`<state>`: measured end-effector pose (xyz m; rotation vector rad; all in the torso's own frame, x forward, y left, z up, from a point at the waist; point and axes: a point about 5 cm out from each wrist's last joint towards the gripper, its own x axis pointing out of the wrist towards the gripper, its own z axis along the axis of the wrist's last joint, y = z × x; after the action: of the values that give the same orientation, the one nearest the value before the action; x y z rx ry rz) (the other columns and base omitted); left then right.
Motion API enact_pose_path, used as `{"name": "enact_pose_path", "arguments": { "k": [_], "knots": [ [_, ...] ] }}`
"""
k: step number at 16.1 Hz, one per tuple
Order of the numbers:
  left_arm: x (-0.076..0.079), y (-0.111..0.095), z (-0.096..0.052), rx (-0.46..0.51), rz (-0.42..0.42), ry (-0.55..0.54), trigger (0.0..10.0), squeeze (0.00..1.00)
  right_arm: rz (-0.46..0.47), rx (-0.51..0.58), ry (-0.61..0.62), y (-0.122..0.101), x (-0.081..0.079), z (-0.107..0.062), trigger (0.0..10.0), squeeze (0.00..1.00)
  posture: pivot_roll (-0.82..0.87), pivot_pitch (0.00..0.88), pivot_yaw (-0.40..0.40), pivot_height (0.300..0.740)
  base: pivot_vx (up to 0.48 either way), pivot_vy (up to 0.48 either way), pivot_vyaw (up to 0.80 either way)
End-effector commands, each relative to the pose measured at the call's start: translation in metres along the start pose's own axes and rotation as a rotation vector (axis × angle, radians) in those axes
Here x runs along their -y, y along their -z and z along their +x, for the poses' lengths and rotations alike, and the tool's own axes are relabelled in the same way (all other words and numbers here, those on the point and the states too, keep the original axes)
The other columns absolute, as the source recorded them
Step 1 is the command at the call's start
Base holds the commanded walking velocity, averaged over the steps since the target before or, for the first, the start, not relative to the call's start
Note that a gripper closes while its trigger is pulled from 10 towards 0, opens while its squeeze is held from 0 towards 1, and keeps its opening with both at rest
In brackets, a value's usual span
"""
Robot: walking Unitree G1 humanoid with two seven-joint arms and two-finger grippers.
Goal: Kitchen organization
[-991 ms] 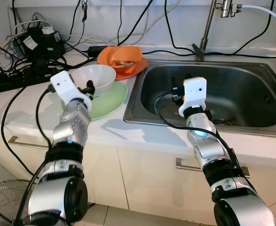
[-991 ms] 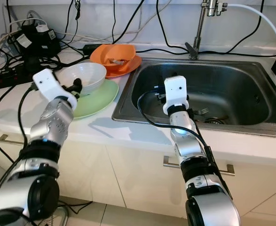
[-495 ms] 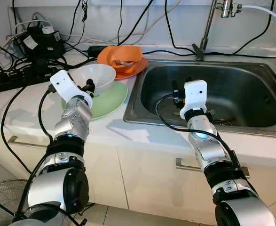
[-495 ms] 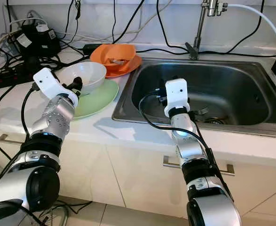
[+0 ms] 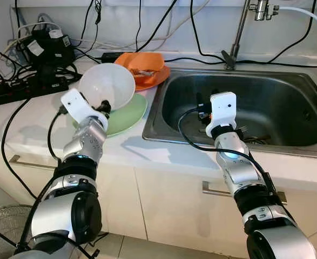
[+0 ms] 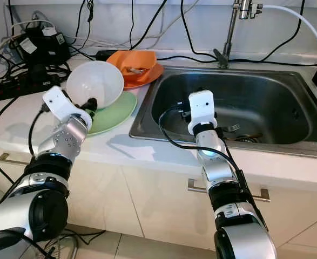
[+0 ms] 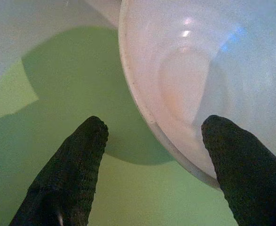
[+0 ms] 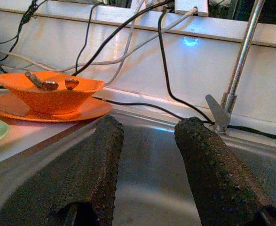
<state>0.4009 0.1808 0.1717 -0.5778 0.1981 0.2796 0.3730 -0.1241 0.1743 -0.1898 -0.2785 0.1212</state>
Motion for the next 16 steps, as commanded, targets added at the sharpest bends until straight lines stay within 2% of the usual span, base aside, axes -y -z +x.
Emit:
{"name": "enact_pose_path", "arguments": {
  "k": [1, 4, 5, 6, 7, 16],
  "knots": [
    [-0.0067, 0.0083, 0.0003, -0.039, -0.006, -0.037, 10.0, 0.00, 0.002, 0.027, -0.017, -0.0085, -0.0023, 0.0041, 10.0, 0.00, 0.07, 0.012, 0.061, 0.740, 0.000, 0.000, 0.00],
    [-0.0069, 0.0160, -0.0002, -0.057, 0.001, -0.048, 10.0, 0.00, 0.001, 0.027, -0.020, -0.0089, -0.0031, 0.0042, 10.0, 0.00, 0.06, 0.011, 0.060, 0.740, 0.000, 0.000, 0.00],
    [-0.0070, 0.0163, -0.0002, -0.054, 0.000, -0.050, 3.1, 0.00, 0.001, 0.026, -0.018, -0.0087, -0.0030, 0.0042, 10.0, 0.00, 0.06, 0.010, 0.060, 0.740, 0.000, 0.000, 0.00],
    [-0.0070, 0.0163, -0.0002, -0.051, 0.001, -0.052, 3.1, 0.00, 0.001, 0.025, -0.018, -0.0086, -0.0029, 0.0042, 10.0, 0.00, 0.06, 0.010, 0.060, 0.740, 0.000, 0.000, 0.00],
    [-0.0069, 0.0162, -0.0003, -0.044, 0.002, -0.055, 0.0, 0.00, -0.001, 0.022, -0.019, -0.0079, -0.0029, 0.0039, 10.0, 0.00, 0.06, 0.009, 0.059, 0.740, 0.000, 0.000, 0.00],
    [-0.0055, 0.0161, -0.0002, -0.029, -0.012, -0.073, 0.0, 0.00, -0.009, 0.007, -0.008, -0.0060, -0.0015, 0.0042, 10.0, 0.00, 0.06, 0.006, 0.059, 0.740, 0.000, 0.000, 0.00]
  ]
}}
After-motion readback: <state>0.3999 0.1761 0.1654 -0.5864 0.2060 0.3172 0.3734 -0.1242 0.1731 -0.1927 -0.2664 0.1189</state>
